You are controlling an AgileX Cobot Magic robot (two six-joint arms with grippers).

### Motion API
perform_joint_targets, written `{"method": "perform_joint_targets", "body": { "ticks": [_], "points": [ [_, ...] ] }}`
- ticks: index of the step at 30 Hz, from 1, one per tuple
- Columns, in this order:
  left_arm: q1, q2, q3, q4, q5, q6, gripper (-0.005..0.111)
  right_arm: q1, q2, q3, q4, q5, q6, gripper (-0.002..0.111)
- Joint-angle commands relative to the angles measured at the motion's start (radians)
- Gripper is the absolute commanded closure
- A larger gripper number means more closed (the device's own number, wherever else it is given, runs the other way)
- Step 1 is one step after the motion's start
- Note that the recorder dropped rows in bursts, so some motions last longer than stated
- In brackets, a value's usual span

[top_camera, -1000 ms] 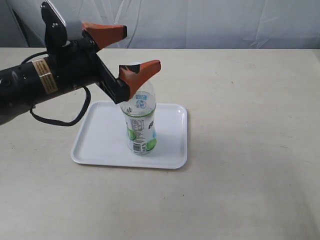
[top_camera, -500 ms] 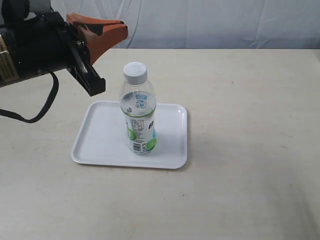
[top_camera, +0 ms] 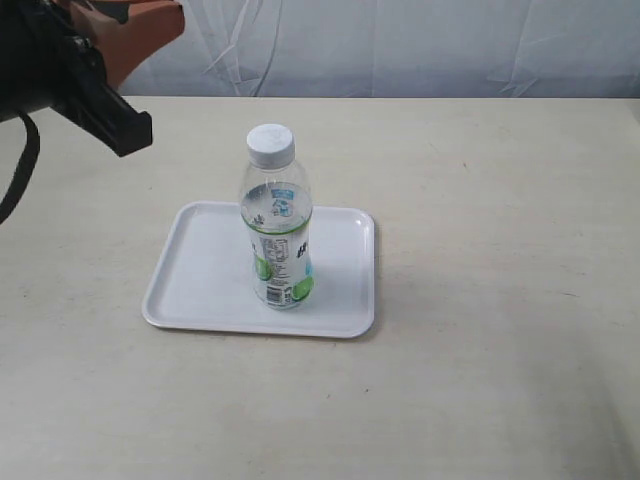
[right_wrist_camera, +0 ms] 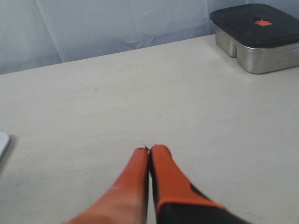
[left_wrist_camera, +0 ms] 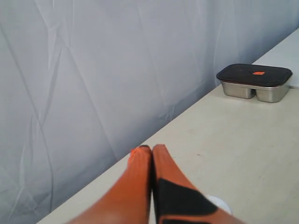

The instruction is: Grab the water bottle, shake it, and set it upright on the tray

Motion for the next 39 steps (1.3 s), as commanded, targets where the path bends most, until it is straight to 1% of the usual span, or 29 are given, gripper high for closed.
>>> {"method": "perform_joint_targets", "body": {
  "ticks": [1,6,9,10,11,12,14,15,18,19,21,24,25,28,29,34,39],
  "points": [
    [0.0,-0.039,0.0,0.002,0.067,-0.008,0.107,-0.005,-0.003,0.001,0.0,-0.007,-0.004,0.104],
    [0.0,-0.067,0.0,-0.018,0.155,-0.018,0.107,-0.005,-0.003,0.001,0.0,-0.007,-0.004,0.104],
    [0.0,-0.089,0.0,-0.021,0.208,-0.081,0.107,-0.005,-0.003,0.001,0.0,-0.007,-0.004,0.104],
    [0.0,-0.116,0.008,-0.033,0.254,-0.088,0.107,-0.005,-0.003,0.001,0.0,-0.007,-0.004,0.104],
    [0.0,-0.127,0.014,-0.041,0.257,-0.088,0.107,-0.005,-0.003,0.001,0.0,-0.007,-0.004,0.104],
    [0.0,-0.142,0.023,-0.072,0.275,-0.088,0.107,-0.005,-0.003,0.001,0.0,-0.007,-0.004,0.104],
    [0.0,-0.184,0.057,-0.21,0.321,-0.064,0.107,-0.005,-0.003,0.001,0.0,-0.007,-0.004,0.104],
    [0.0,-0.237,0.102,-0.36,0.369,0.02,0.107,-0.005,-0.003,0.001,0.0,-0.007,-0.004,0.104],
    [0.0,-0.32,0.171,-0.449,0.404,0.216,0.107,-0.005,-0.003,0.001,0.0,-0.007,-0.004,0.104],
    [0.0,-0.379,0.217,-0.525,0.413,0.308,0.107,-0.005,-0.003,0.001,0.0,-0.007,-0.004,0.104],
    [0.0,-0.481,0.289,-0.616,0.455,0.381,0.107,-0.005,-0.003,0.001,0.0,-0.007,-0.004,0.104],
    [0.01,-0.603,0.383,-0.721,0.51,0.45,0.107,-0.005,-0.003,0.001,0.0,-0.007,-0.004,0.104],
    [0.027,-0.657,0.431,-0.772,0.511,0.497,0.107,-0.005,-0.003,0.001,0.0,-0.007,-0.004,0.104],
    [0.06,-0.743,0.495,-0.856,0.504,0.571,0.107,-0.005,-0.003,0.001,0.0,-0.007,-0.004,0.104],
    [0.076,-0.79,0.524,-0.909,0.508,0.611,0.107,-0.005,-0.003,0.001,0.0,-0.007,-0.004,0.104],
    [0.146,-0.901,0.596,-1.056,0.503,0.726,0.107,-0.005,-0.003,0.001,0.0,-0.007,-0.004,0.104],
    [0.192,-0.963,0.621,-1.086,0.522,0.738,0.107,-0.005,-0.003,0.001,0.0,-0.007,-0.004,0.104]
  ]
}}
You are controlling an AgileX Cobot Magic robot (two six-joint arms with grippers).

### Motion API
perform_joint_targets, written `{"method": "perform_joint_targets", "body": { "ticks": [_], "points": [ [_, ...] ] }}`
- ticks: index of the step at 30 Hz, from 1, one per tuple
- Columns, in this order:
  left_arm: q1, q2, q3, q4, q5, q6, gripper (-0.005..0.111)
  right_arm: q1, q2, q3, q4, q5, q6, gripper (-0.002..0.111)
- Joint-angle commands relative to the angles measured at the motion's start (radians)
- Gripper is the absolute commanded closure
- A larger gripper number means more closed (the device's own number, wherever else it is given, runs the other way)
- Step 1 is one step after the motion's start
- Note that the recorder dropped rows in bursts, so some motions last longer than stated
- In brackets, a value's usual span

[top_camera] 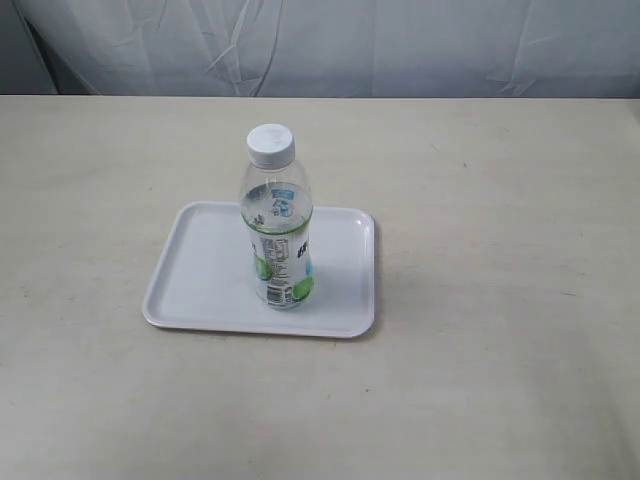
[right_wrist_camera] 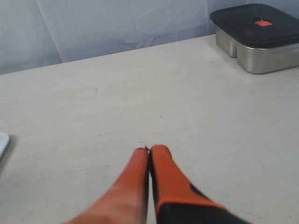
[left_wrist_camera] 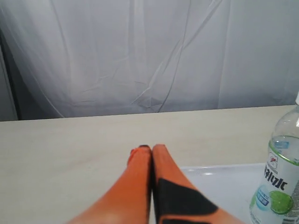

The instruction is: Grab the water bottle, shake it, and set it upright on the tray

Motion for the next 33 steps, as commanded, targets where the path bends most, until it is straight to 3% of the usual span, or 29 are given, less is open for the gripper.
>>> {"method": "perform_joint_targets", "body": {
  "ticks": [1,14,33],
  "points": [
    [0.041,-0.053,0.015,-0.038,0.028,0.013,0.107,-0.005,-0.003,0.001,0.0,-0.007,-0.004,0.104],
    [0.172,-0.125,0.039,-0.073,0.149,0.034,0.107,-0.005,-0.003,0.001,0.0,-0.007,-0.004,0.104],
    [0.176,-0.154,0.083,-0.089,0.157,0.116,0.107,-0.005,-0.003,0.001,0.0,-0.007,-0.004,0.104]
  ]
}}
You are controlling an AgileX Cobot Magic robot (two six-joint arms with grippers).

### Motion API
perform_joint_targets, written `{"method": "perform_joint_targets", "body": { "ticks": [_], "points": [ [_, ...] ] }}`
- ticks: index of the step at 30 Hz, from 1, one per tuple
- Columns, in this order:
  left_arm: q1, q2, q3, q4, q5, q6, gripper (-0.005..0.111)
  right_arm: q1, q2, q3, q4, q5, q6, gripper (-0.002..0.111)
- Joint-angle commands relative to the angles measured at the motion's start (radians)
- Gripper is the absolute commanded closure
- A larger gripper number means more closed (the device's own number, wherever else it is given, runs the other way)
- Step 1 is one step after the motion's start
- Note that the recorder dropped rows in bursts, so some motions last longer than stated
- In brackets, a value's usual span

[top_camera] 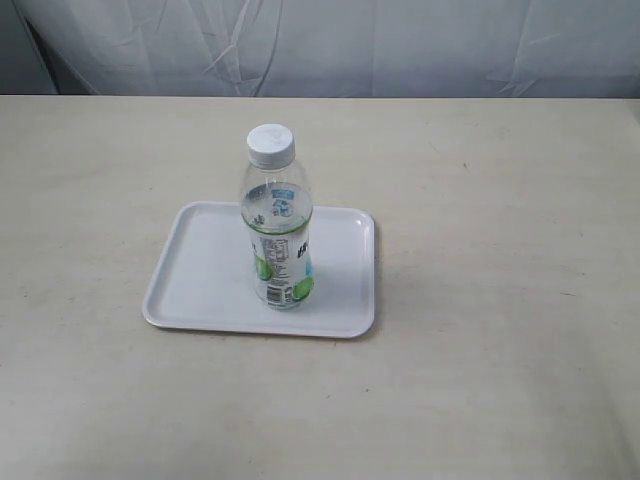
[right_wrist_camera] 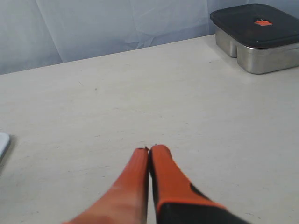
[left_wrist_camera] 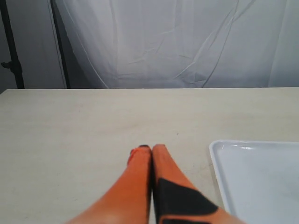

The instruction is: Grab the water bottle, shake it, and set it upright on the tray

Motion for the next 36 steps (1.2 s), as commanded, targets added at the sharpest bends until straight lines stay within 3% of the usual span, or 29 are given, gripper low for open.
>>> {"method": "perform_joint_targets", "body": {
  "ticks": [1,36],
  "points": [
    [0.003,-0.006,0.026,-0.011,-0.006,0.004,0.107,-0.005,-0.003,0.001,0.0,-0.007,-0.004,0.104],
    [0.003,-0.019,0.036,-0.013,0.014,0.004,0.107,-0.005,-0.003,0.001,0.0,-0.007,-0.004,0.104]
  ]
}}
